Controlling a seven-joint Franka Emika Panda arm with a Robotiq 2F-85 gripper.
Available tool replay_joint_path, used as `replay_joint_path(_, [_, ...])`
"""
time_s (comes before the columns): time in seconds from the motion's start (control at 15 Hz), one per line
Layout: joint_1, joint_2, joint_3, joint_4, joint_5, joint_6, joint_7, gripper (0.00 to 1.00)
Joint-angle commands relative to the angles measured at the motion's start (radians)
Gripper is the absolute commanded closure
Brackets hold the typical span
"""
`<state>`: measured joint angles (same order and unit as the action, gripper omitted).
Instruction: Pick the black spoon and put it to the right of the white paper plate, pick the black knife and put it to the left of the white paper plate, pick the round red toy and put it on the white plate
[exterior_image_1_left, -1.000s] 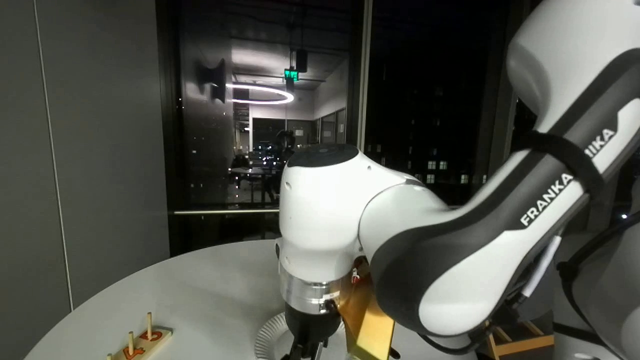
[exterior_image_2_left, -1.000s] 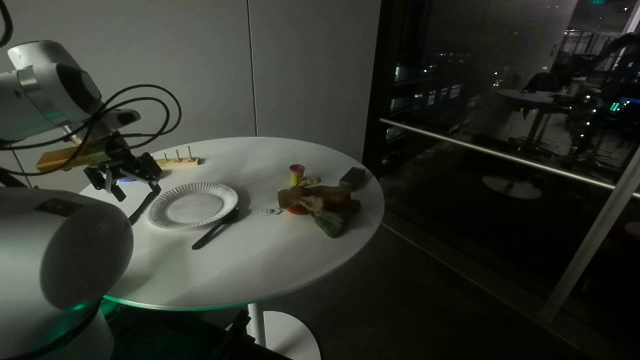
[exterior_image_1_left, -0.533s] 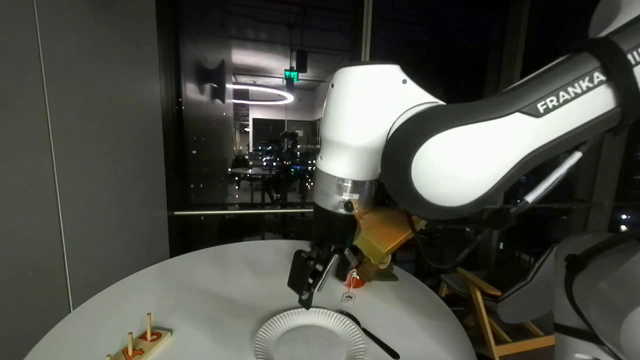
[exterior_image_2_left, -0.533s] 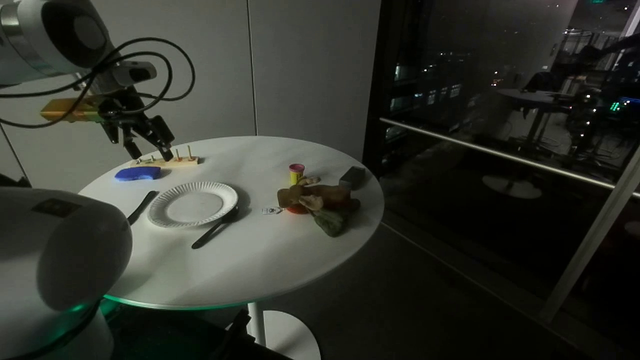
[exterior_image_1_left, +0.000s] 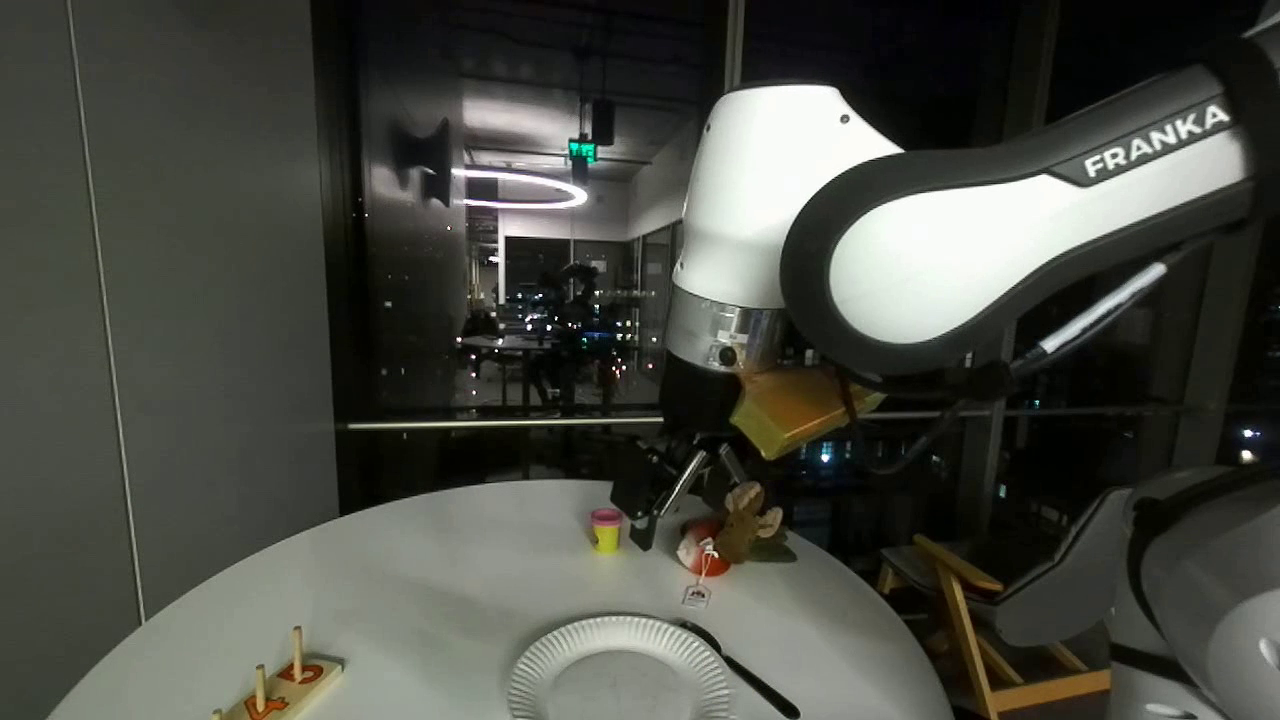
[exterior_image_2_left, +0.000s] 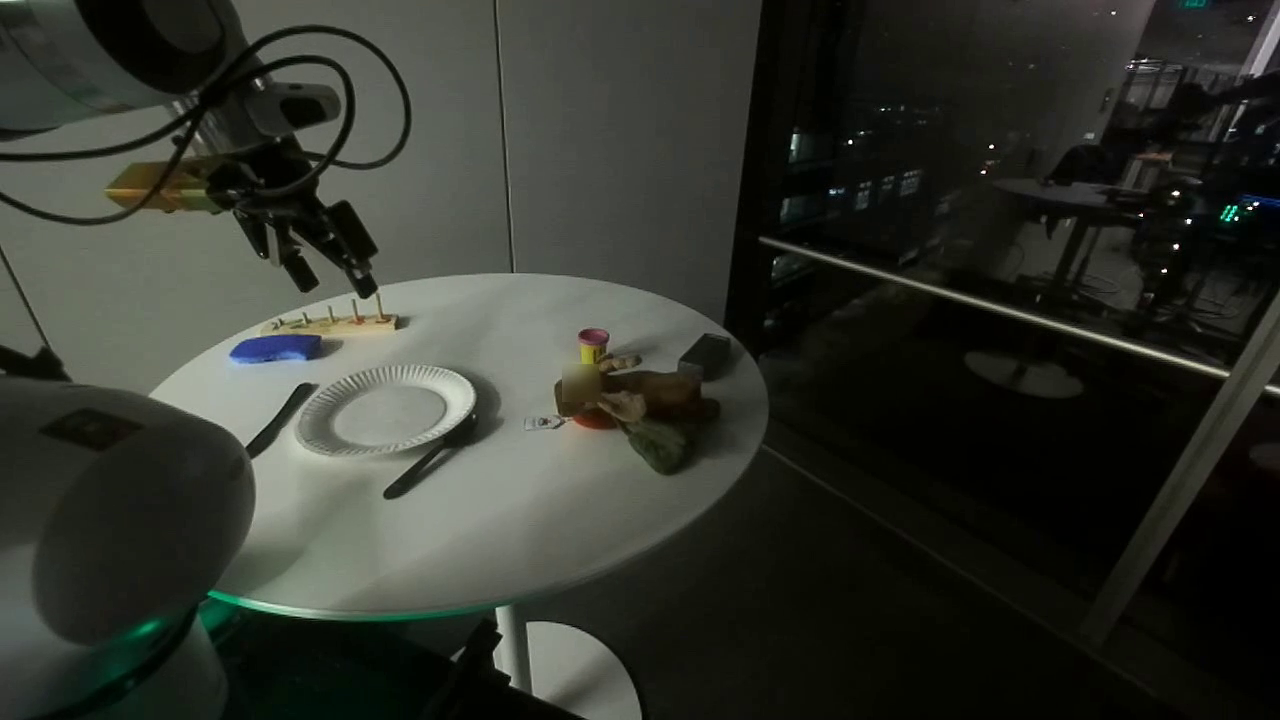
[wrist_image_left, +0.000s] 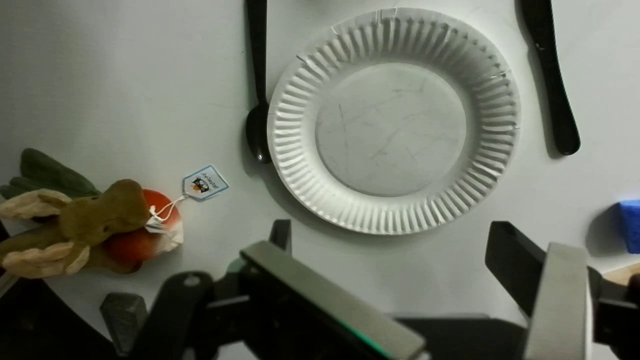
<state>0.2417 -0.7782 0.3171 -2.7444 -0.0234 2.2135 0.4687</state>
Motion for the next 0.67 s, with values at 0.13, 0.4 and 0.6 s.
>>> replay_joint_path(0.13, [-0.023,0.025,0.01,0.018,0.018,-0.027,-0.034,0.0])
replay_joint_path(0.4, [-0.104,0.096,-0.024,0.067,-0.001,-0.017,-0.024,0.0])
replay_joint_path(0.6, [-0.185,0.136,-0.051,0.111,-0.015,-0.018,-0.01,0.0])
